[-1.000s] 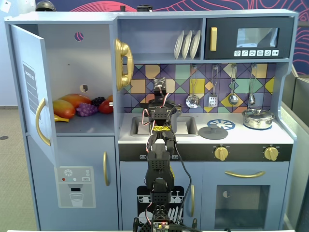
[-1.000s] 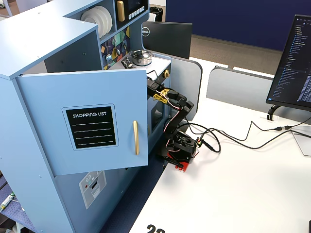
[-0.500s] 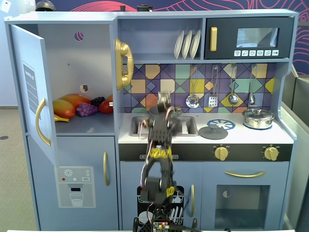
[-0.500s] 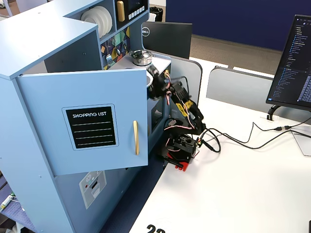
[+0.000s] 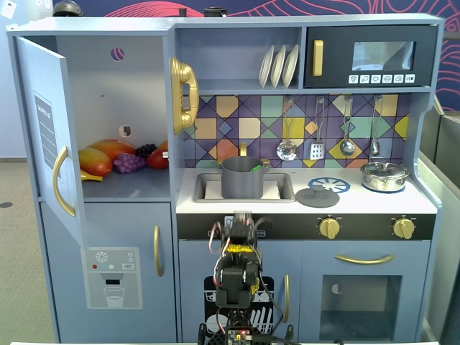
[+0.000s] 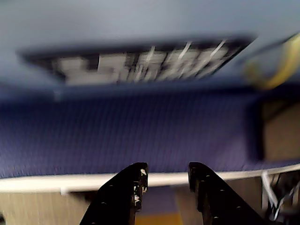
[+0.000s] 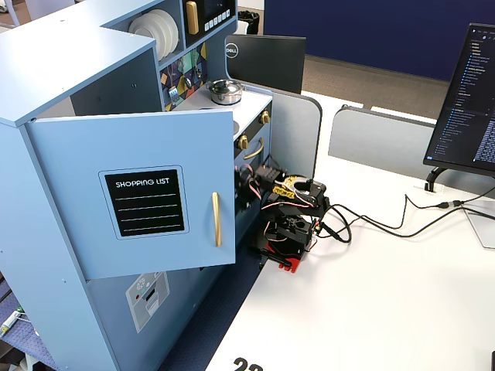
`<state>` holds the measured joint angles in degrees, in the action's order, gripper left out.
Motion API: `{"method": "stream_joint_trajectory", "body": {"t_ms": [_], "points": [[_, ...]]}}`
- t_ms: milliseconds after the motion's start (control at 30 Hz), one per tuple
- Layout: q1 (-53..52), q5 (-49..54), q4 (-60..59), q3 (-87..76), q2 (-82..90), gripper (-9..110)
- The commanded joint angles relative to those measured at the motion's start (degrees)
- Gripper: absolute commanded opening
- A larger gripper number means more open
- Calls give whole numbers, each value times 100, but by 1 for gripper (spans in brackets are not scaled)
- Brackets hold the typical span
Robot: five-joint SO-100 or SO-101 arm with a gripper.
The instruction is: Pick up the green pineapple from the left cabinet and place it in the gray recipient
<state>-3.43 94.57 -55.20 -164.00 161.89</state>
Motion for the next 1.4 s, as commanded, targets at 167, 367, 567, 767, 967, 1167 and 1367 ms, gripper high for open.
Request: {"method": "stream_joint_trajectory", "body": {"t_ms": [167,367,567,767,967,1167,1367], "points": [[536,-703,-229,-800,264,0],[290,-439,-1538,-800,1125,0],[176,-114,-2865,-800,1863,0],[352,-246,-3173,-800,2013,0],[352,-853,-3234,-800,2021,2],[343,-800,-3243,-800,2021,4],[343,-800,-3243,-800,2021,5]]}}
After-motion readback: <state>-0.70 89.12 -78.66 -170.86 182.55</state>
